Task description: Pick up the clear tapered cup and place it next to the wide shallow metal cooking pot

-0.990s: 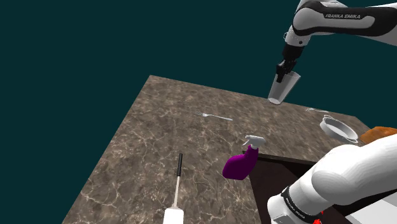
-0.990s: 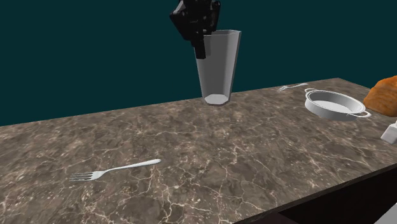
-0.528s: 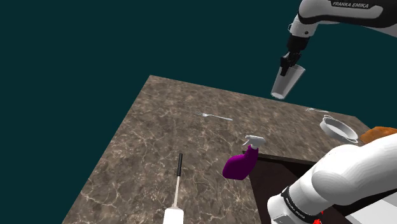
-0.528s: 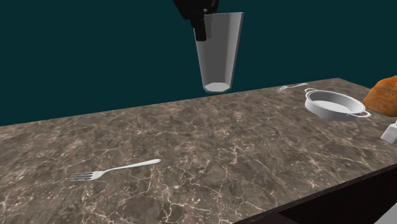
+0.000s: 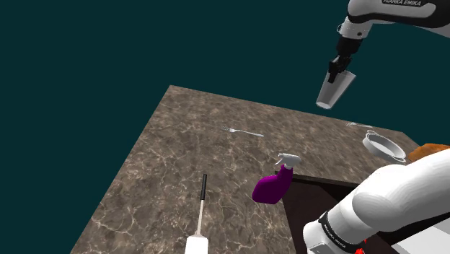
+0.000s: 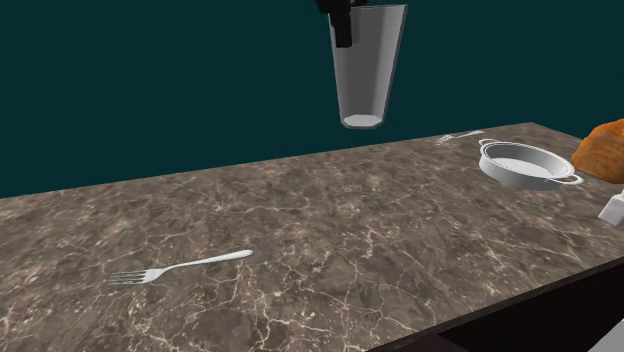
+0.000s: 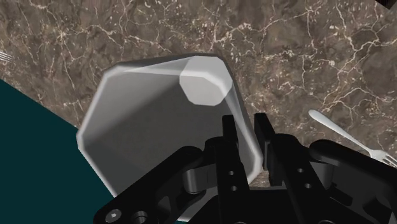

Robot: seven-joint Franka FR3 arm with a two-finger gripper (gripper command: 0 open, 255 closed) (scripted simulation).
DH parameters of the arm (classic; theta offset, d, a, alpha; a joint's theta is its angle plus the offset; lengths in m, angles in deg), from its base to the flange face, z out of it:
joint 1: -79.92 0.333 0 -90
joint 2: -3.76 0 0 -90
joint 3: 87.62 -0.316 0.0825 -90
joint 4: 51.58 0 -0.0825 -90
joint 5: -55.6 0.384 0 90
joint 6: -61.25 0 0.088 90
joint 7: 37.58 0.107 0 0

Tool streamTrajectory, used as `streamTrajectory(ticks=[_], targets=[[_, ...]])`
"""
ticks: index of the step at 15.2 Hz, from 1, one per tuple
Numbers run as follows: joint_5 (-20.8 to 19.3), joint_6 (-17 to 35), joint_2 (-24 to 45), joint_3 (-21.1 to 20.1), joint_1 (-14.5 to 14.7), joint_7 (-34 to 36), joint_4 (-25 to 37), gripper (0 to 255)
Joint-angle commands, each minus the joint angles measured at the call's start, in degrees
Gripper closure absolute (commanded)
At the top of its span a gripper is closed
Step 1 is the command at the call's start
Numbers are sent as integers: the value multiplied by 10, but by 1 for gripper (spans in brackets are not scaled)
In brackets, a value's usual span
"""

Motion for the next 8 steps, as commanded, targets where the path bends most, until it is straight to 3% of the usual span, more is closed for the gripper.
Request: streamTrajectory(ticks=[1, 8], targets=[[-2, 3, 16, 24, -9, -35, 20, 255], [13, 24, 84, 103, -40, -149, 87, 255]])
